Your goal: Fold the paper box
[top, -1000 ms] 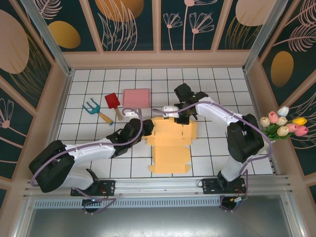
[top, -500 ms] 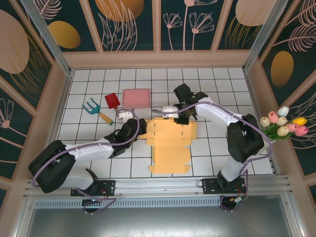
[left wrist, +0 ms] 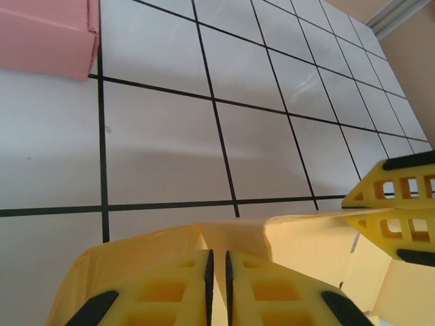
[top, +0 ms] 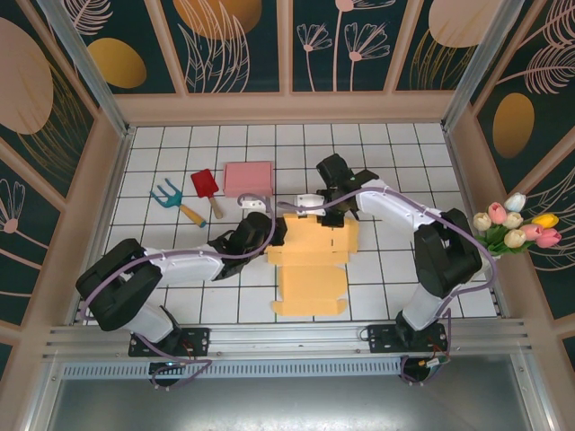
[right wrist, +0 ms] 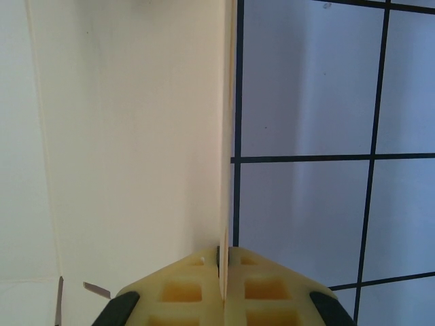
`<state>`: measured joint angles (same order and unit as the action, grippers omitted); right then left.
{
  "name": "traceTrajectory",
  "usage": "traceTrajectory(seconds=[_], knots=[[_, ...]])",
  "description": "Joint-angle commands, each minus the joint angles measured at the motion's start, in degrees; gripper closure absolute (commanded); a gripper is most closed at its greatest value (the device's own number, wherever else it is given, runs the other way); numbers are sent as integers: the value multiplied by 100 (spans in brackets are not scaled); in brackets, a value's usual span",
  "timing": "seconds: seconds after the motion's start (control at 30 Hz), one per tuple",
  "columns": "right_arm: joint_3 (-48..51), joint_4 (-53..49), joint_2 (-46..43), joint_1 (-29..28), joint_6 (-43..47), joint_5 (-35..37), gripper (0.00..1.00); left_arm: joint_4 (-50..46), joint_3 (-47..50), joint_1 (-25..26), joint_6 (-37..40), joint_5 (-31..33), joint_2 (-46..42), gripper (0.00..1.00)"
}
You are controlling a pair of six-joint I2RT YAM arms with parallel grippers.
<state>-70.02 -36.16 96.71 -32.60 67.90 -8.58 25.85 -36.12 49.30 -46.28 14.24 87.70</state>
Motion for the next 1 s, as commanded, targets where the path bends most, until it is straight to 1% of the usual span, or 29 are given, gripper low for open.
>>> traceTrajectory(seconds=[0.0,0.13,0.27,0.4,0.53,0.6,0.73,0.8,0.87,0.97], knots=[[113,66,-227,-27,179,-22,100,-372,-139,-16,75,486,-15,81],[120,78,-261,-39,172,20,100,-992,47,-17,-310,669,-127,79],[137,124,-259,-34,163,54,100,-918,542,-18,-546,665,-369,79],[180,179,-299,-37,167,124,100,-1036,682,-17,-525,731,-403,80],[226,267,-364,-20,180,155,100,-953,823,-20,-492,678,-379,82],[217,283,-366,-18,172,155,100,-915,827,-18,-471,576,-314,83],[266,412,-398,-1,162,231,100,-526,813,-17,-358,-55,-126,84],[296,500,-444,42,163,227,100,-426,767,-10,-358,-267,-48,86],[304,574,-495,84,138,161,100,-396,713,-12,-347,-364,-18,86],[314,658,-556,92,107,111,100,-439,642,-8,-329,-345,-24,87]])
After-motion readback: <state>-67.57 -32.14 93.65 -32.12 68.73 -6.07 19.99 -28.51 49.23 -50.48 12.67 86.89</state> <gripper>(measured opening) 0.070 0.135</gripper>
